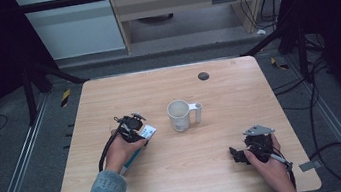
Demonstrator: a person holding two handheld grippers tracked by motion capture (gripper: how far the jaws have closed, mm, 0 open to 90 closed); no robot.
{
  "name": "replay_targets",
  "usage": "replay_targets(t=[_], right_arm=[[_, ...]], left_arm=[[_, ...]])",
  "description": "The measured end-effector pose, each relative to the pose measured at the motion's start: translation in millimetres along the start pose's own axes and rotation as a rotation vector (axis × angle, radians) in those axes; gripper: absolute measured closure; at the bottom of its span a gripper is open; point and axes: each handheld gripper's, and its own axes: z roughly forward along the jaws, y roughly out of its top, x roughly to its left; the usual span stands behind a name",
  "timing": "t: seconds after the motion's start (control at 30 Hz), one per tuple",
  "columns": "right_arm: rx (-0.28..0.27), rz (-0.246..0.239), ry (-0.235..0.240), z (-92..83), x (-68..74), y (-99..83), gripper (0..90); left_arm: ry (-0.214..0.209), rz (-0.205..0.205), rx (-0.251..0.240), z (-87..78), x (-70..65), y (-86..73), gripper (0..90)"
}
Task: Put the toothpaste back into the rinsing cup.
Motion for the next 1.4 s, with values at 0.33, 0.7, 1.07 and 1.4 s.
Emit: replay_targets(t=[0.33, 0.7, 1.07, 1.4], right_arm=[[0.0, 0.0, 0.0, 0.0, 0.0, 0.0, 0.5], [0.0, 0.0, 0.0, 0.0, 0.0, 0.0, 0.5], [0.0, 0.0, 0.0, 0.0, 0.0, 0.0, 0.5], [0.0, 0.0, 0.0, 0.0, 0.1, 0.0, 0.5]], left_arm=[[0.032, 0.033, -0.003, -0.6, -4.3, 1.0, 62.9], [0.018, 0.029, -0.04, -8.9, -1.3, -2.5, 76.9], [0.011, 0.009, -0.107, -31.6, 2.3, -7.2, 77.6], [0.023, -0.008, -0.147, -48.4, 5.1, -7.5, 78.0]])
